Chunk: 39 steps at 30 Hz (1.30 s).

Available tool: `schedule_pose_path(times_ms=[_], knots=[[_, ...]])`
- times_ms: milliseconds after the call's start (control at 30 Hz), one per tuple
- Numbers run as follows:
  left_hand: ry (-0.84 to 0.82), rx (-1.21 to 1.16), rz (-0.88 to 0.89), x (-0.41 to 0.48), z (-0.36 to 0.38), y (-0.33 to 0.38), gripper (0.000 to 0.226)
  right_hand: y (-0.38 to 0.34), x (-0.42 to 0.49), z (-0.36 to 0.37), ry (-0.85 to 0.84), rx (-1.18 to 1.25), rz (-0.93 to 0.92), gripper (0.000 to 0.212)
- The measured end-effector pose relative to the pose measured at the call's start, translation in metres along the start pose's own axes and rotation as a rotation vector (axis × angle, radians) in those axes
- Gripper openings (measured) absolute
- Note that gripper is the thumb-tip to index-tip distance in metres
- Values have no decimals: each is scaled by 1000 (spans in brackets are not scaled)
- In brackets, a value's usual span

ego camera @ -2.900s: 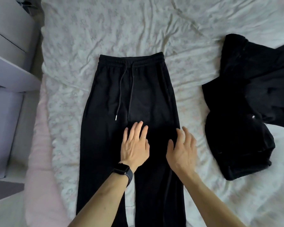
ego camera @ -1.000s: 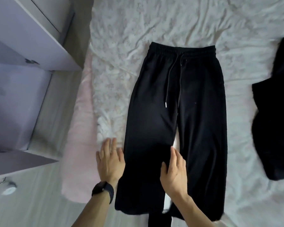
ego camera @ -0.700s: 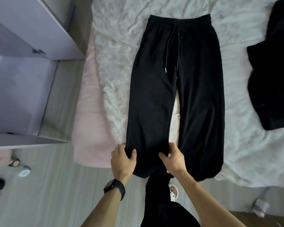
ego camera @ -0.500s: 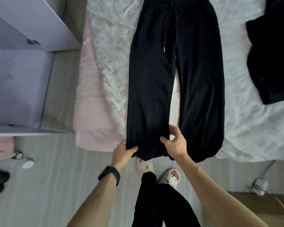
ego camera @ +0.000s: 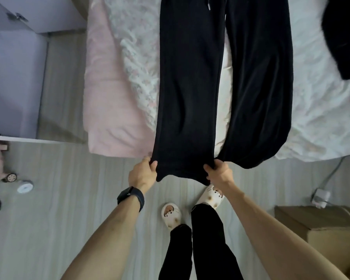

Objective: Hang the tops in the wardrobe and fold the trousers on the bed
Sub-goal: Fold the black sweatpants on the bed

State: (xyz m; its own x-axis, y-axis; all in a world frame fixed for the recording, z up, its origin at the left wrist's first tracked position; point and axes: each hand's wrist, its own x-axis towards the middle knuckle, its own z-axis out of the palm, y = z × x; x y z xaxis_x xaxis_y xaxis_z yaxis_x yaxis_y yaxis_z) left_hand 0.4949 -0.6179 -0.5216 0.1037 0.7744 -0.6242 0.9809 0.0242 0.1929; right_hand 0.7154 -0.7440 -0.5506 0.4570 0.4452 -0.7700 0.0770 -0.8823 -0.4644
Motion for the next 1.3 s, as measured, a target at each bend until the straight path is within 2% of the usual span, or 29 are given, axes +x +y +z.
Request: schedule_pose_path(times_ms=[67,100,167,233,333,433,500,567,667,733,833,933,1033,1133,1300], knots=[[75,-55,-58,-3,6,3,19,5,-4,12,-75,-74,-8,7],[123,-92,-68,-6,12,5,18,14,-7,12,-91,-113,-3,12],[164,-217,-128,-13,23,4,30,34,-6,8,-110,-111,42,33],[48,-324,-135,-24,49,15,28,63,-2,-14,-85,-88,148,49],[-285,-380,-34,-45,92,45,17,104,8,-56,18,-17,326,57],[-506,-450,44,-50,132,94,42,136,37,-96,133,69,385,59],[-552,-510,22,-42,151,125,60,145,60,-112,176,238,374,55],[-546,-676,-131,-28,173,149,64,151,80,-118,153,472,408,47],[-502,-1067,-452,-8,190,165,48,158,94,-114,44,779,504,35],[-460,-1217,-540,3,202,167,49,167,103,-108,-28,932,541,28],[-439,-1394,-534,17,219,170,50,175,115,-102,-100,1098,501,19],[-346,-1533,-533,23,227,172,37,174,119,-103,-121,1177,435,20],[-246,-1584,-612,6,233,165,27,182,103,-105,-24,1171,419,25],[-259,-1647,-628,-29,225,158,25,188,71,-115,98,1181,405,34],[-254,-1739,-710,-99,200,158,19,185,-6,-142,156,1200,443,18]])
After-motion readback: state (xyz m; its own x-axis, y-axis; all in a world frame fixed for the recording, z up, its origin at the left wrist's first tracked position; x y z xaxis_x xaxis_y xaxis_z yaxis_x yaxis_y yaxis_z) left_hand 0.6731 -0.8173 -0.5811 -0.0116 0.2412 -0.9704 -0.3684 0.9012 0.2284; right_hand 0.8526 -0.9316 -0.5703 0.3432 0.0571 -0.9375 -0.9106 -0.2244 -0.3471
